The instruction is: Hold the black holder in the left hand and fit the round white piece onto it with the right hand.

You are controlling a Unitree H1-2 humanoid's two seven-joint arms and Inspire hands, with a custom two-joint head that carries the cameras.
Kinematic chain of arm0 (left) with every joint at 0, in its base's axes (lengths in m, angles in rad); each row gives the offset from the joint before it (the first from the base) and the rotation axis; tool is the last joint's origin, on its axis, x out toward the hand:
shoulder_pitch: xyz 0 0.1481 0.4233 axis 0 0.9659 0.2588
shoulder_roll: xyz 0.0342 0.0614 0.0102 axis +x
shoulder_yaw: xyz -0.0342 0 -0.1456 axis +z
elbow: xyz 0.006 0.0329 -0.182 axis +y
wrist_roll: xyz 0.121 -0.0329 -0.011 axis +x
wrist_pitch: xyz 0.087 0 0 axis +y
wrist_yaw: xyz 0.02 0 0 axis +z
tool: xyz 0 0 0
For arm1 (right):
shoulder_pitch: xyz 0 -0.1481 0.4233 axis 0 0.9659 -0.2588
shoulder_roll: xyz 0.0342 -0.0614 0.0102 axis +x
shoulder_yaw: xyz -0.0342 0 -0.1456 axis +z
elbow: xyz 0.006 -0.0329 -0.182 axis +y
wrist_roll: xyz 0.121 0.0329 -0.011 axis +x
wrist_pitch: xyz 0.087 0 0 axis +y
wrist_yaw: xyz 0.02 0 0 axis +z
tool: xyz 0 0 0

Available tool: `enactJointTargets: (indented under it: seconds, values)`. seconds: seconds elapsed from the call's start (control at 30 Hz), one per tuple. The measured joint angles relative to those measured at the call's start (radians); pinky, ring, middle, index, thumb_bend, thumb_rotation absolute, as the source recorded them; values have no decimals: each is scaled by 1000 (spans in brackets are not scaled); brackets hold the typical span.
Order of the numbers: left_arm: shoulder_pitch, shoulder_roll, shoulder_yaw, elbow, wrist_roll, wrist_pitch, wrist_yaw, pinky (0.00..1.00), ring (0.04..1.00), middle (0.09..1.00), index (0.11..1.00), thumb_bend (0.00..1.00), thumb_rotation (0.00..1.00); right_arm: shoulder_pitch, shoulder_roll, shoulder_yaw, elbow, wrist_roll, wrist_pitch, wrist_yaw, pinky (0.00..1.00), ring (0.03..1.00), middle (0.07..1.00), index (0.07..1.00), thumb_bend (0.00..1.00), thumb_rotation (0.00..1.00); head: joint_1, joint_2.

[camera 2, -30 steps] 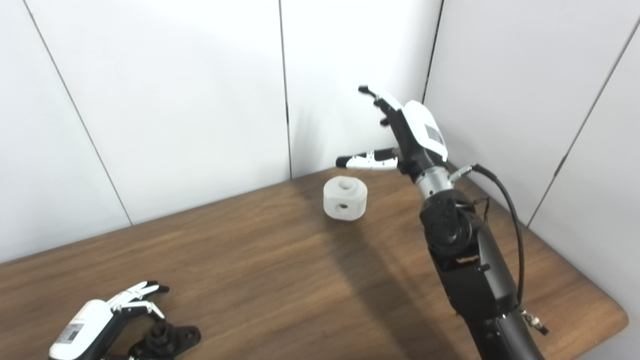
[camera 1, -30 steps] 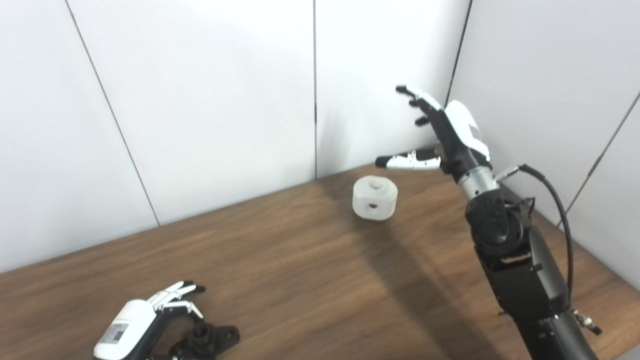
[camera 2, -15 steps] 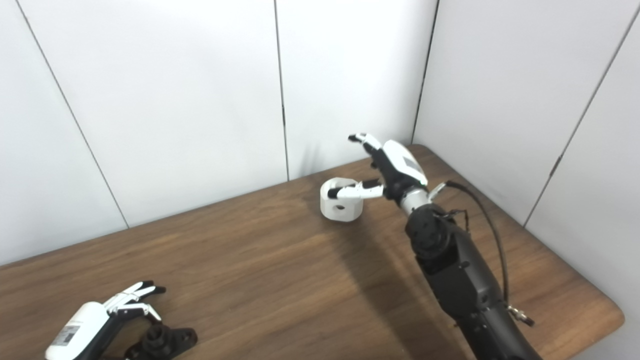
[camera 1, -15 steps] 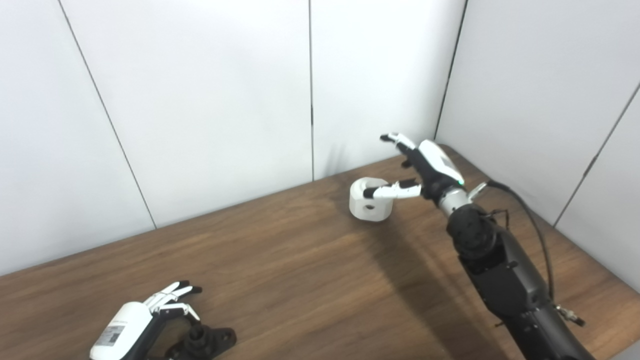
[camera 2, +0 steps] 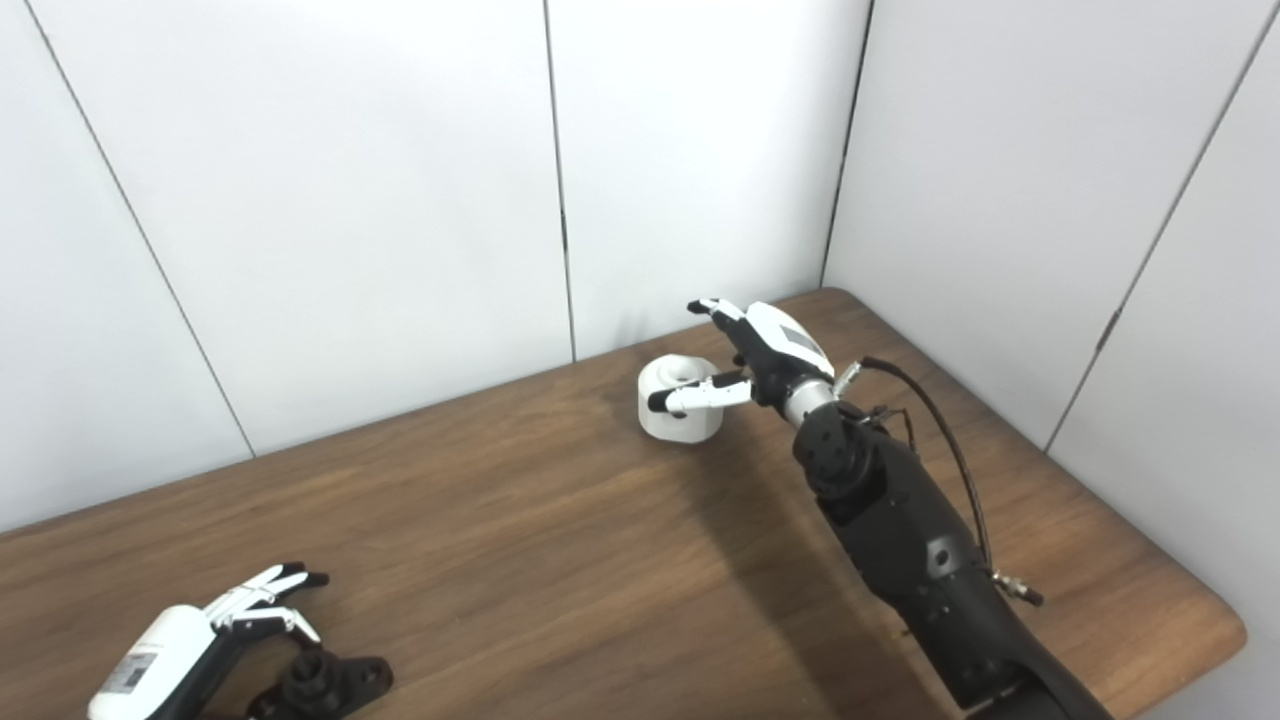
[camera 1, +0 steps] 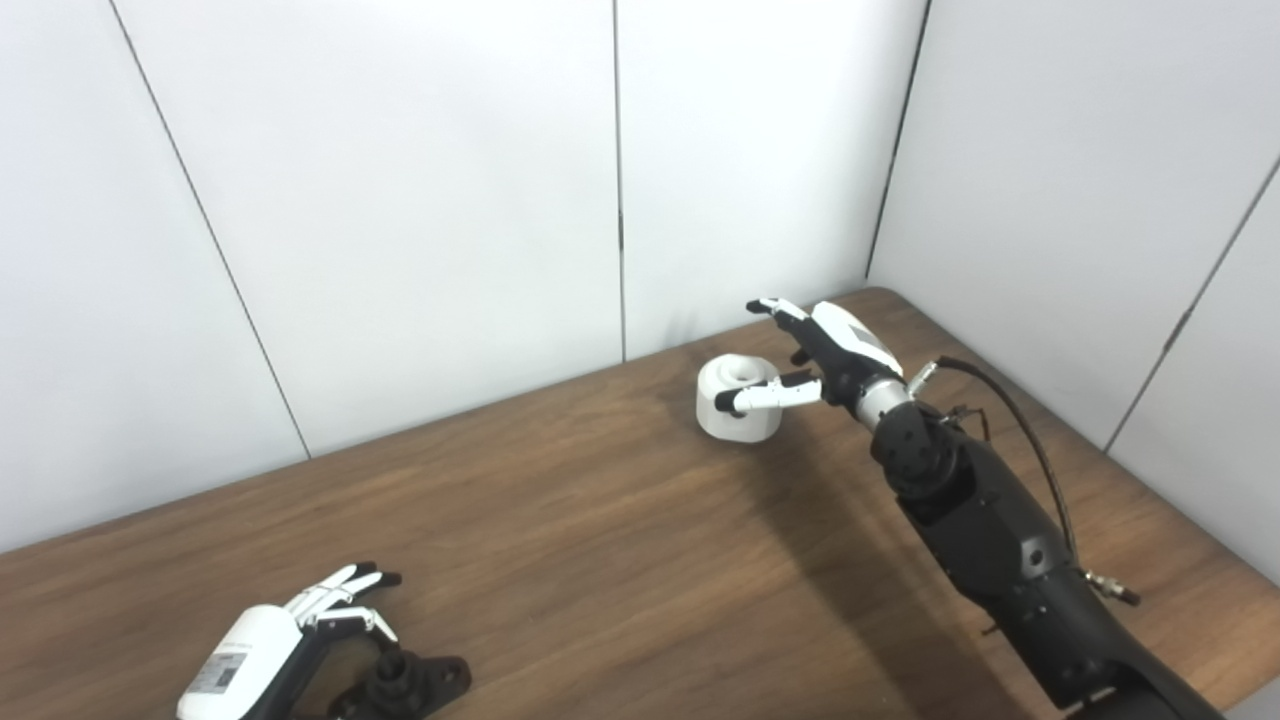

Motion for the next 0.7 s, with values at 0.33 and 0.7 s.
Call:
enactJointTargets:
  seconds: [0.33, 0.7]
  values:
    - [6, 8, 0, -8, 1, 0, 5, 870, 918, 858, 484, 524, 54, -1, 0, 9, 34, 13, -9, -1, 723, 908, 958, 917, 949, 448, 8, 3]
    - [13, 16, 4, -16, 1, 0, 5, 886, 914, 860, 485, 523, 52, -2, 0, 23, 86, 12, -19, -3, 720, 904, 949, 892, 954, 429, 14, 11]
